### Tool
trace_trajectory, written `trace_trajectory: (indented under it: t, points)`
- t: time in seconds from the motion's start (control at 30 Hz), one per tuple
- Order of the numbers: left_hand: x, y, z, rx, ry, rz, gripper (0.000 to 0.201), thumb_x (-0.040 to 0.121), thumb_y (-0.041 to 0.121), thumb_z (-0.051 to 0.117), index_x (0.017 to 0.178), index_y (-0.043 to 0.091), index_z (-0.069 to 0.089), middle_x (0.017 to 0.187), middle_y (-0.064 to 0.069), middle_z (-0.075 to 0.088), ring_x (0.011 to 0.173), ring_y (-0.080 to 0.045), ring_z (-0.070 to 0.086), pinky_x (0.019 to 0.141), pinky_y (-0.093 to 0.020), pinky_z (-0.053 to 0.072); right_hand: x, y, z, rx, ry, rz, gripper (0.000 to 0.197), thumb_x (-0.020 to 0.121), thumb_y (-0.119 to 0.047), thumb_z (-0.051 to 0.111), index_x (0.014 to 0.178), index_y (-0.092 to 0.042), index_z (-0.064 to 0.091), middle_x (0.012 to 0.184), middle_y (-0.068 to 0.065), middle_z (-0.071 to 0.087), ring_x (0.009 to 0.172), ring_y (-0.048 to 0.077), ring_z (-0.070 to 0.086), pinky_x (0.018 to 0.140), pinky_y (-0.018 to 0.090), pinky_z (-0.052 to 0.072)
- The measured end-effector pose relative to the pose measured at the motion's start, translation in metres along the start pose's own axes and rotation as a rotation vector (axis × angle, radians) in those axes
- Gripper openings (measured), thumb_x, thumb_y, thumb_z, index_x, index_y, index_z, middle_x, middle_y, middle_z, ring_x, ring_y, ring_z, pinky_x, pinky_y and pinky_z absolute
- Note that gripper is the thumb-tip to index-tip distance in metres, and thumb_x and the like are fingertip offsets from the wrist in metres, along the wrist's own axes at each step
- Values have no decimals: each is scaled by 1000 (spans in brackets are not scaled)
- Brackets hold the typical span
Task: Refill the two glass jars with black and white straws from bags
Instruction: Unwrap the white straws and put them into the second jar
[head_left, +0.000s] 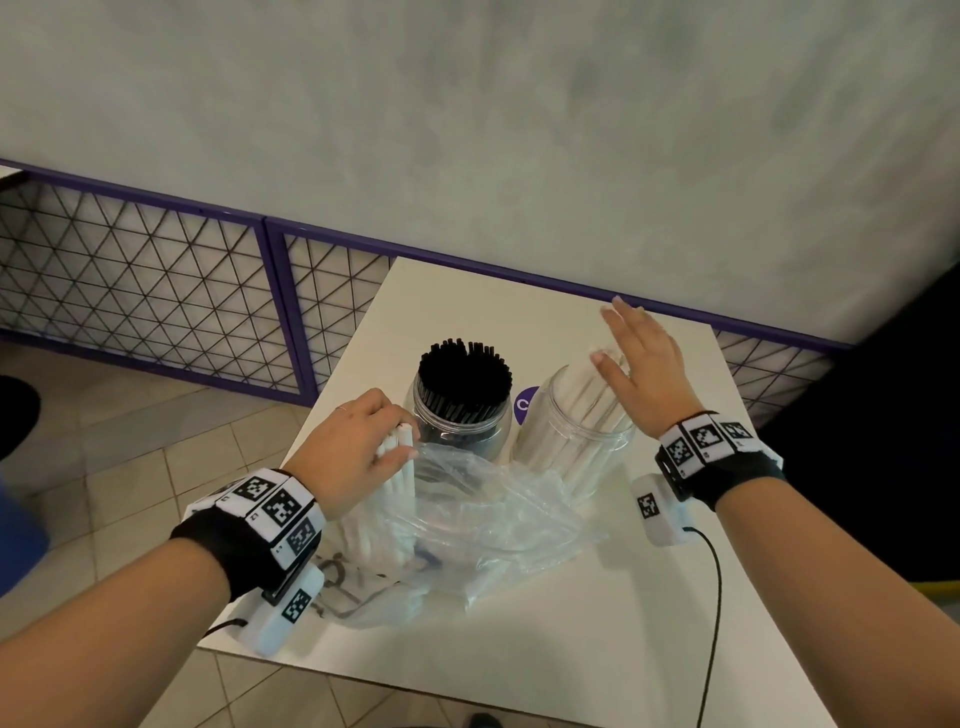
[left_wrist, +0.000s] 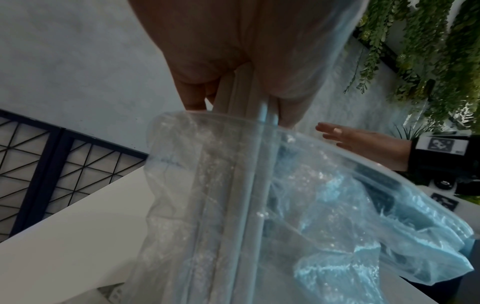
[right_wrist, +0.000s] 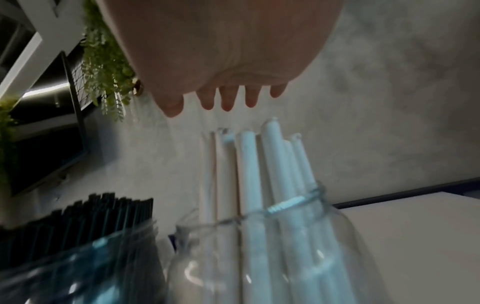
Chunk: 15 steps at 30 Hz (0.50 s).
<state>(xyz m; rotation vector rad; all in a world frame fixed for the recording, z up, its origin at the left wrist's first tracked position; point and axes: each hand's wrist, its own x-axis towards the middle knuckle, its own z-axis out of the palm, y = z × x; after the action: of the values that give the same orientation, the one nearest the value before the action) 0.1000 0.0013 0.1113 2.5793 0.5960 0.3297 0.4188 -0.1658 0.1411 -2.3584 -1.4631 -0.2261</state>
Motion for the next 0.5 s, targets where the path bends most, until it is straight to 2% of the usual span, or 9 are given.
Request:
trace_trajectory:
  t: [0.07,0.13,0.17,0.2,0.27,0.33,0.37,0.43,0.5]
  points:
    - [1,-1,1,4,-4,5,49,80,58,37,108,25,61,88,24,33,80,-9,44,79,-24,34,-12,0,0,-27,-112,-40,79,88,-71,11,151,-23,18,160,-6,12,147,17,6,118,43,8]
    - [2,0,2,14,-1,-5,42,84,54,44,109,25,61,89,20,35,81,-10,45,79,-24,35,-23,-2,8,-134,-276,-125,97,76,-81,-7,151,-24,14,160,-8,9,147,14,1,119,43,4]
    - [2,0,2,16,6,-7,36,87,49,49,110,24,61,90,17,37,81,-10,45,79,-24,35,-25,0,12,-162,-293,-144,99,74,-82,-9,151,-25,14,160,-9,8,147,14,-1,119,43,3]
    - [2,0,3,16,11,-6,31,89,45,52,110,24,61,91,16,37,81,-10,46,78,-24,35,-25,3,13,-144,-265,-133,94,77,-81,-4,151,-26,14,160,-9,7,147,14,-2,119,44,3]
    - [2,0,3,17,5,-2,37,86,53,48,108,26,61,90,21,36,81,-10,46,77,-23,34,-21,9,13,-31,-124,-42,81,85,-73,16,151,-26,13,160,-7,4,147,15,-1,118,43,3]
    - [2,-2,3,15,-1,6,49,80,62,35,107,29,60,90,25,35,80,-9,46,76,-23,34,-21,17,13,135,14,103,83,88,-70,34,152,-22,12,161,-2,6,147,17,4,119,40,7]
    - [1,-3,4,9,0,5,51,78,63,33,106,30,60,90,26,35,80,-8,46,76,-23,34,-21,19,15,233,26,165,86,87,-68,39,152,-19,12,160,0,7,147,17,7,120,40,10]
    - [1,-4,5,5,11,5,51,78,64,32,105,31,60,91,26,36,80,-7,46,77,-23,34,-21,19,19,321,-71,199,91,82,-66,40,152,-16,12,160,2,9,147,16,9,120,40,13]
    - [2,-3,6,14,9,-1,51,78,64,31,106,32,59,91,26,36,80,-5,46,77,-22,34,-17,15,23,244,-180,147,91,80,-67,41,151,-17,15,160,1,12,147,18,11,120,40,14]
